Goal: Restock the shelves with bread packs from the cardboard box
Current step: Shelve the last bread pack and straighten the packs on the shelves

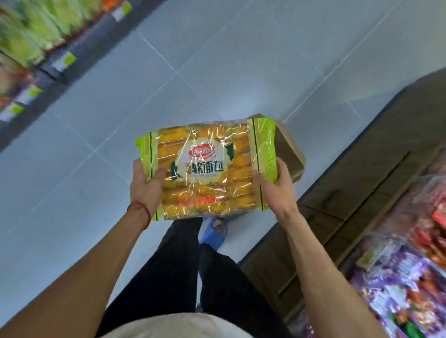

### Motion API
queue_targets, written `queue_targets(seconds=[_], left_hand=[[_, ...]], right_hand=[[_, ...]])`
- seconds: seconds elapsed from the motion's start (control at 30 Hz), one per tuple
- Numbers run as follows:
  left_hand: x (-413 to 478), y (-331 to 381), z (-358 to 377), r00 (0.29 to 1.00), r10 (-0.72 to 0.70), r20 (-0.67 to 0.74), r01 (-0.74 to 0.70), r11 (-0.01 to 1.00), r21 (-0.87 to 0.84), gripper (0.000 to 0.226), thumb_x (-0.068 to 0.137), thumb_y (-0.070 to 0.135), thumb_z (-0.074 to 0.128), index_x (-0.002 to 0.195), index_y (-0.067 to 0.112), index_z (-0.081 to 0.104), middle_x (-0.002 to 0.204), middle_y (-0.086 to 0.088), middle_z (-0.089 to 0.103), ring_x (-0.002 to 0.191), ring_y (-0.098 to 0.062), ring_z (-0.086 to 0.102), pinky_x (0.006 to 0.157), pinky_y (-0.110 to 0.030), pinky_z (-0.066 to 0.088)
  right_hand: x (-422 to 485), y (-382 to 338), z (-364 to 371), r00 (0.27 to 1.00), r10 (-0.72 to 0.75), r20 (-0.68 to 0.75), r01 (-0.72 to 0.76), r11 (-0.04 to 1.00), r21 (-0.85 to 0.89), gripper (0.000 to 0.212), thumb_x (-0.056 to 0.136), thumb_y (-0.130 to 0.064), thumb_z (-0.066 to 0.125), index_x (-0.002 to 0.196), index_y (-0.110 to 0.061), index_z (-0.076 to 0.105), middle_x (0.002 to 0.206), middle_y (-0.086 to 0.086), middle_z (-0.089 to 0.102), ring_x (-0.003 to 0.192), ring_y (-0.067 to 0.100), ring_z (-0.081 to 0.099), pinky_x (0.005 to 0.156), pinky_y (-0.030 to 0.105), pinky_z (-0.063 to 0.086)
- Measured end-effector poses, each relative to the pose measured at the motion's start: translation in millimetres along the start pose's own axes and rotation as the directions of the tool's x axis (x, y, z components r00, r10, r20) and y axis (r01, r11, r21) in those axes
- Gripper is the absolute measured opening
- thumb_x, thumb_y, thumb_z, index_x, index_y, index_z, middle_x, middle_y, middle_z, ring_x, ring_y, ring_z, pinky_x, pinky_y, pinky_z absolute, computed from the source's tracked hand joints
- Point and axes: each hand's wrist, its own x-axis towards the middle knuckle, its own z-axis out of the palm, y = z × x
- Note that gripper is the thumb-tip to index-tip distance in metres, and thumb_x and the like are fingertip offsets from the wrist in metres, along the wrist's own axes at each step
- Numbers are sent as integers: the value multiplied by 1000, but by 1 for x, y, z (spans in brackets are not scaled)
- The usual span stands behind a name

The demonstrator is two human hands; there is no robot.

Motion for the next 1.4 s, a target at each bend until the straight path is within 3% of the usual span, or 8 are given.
queue_targets(seconds=[0.1, 0.27, 0.4, 0.67, 0.8, 0.87, 1.0, 1.4], left_hand=[[-34, 9, -35, 997, 71, -34, -75, 992, -100, 45, 99, 28, 57, 140, 24, 40, 121, 16, 52, 110, -10, 54, 95, -28, 41], [-92, 29, -94, 977, 181, -109, -198, 966, -169, 32, 97, 24, 61, 122, 35, 42, 116, 13, 61, 104, -7, 62, 98, -39, 50], [-124, 45, -136, 952, 255, -167, -286, 936, -206, 30, 94, 27, 65, 115, 41, 49, 116, 10, 66, 108, -18, 66, 94, -51, 54], [-147, 98, -199, 895, 352, -275, -411, 891, -196, 47, 91, 26, 66, 116, 58, 44, 123, 23, 57, 120, -13, 53, 108, -43, 41], [-129, 131, -222, 860, 396, -322, -467, 866, -182, 69, 95, 25, 64, 153, 29, 27, 154, 14, 36, 141, -11, 34, 117, -36, 29], [-111, 151, -234, 843, 415, -343, -492, 852, -177, 72, 96, 24, 63, 155, 21, 23, 145, 27, 29, 134, 0, 30, 113, -27, 27], [-67, 198, -261, 805, 464, -370, -539, 832, -130, 79, 87, 32, 68, 154, 22, 27, 158, 8, 32, 145, -13, 30, 120, -41, 27], [53, 361, -313, 783, 490, -382, -568, 814, -119, 87, 91, 23, 69, 158, 24, 14, 165, 5, 16, 149, -11, 17, 122, -40, 17]], right_hand=[[-37, -27, 4, 993, -109, 39, 110, 994, -12, 48, 97, -31, 70, 142, -27, 55, 137, -2, 64, 123, 19, 63, 107, 49, 52], [-98, -70, 3, 941, -314, 123, 316, 949, 4, 34, 99, -24, 69, 113, -54, 59, 120, -15, 73, 112, 9, 71, 104, 49, 55], [-131, -94, 8, 892, -401, 208, 405, 914, 26, 31, 98, -37, 69, 126, -48, 62, 127, -13, 72, 120, 13, 68, 106, 53, 53], [-156, -159, 37, 851, -483, 206, 467, 875, 127, 50, 99, -35, 68, 146, -38, 52, 138, -13, 65, 130, 12, 60, 112, 50, 49], [-146, -201, 58, 821, -524, 226, 499, 851, 163, 44, 99, -34, 68, 139, -48, 53, 138, -12, 64, 126, 11, 64, 107, 50, 53], [-135, -228, 71, 805, -550, 222, 528, 835, 156, 47, 99, -35, 68, 141, -48, 51, 138, -14, 63, 126, 9, 63, 108, 49, 53], [-106, -288, 97, 770, -609, 190, 582, 792, 183, 51, 100, -35, 67, 145, -46, 46, 141, -14, 60, 128, 10, 62, 106, 49, 54], [-17, -474, 151, 662, -742, 105, 707, 665, 240, 52, 98, -22, 72, 144, -37, 52, 138, -9, 65, 128, 14, 62, 106, 49, 54]])
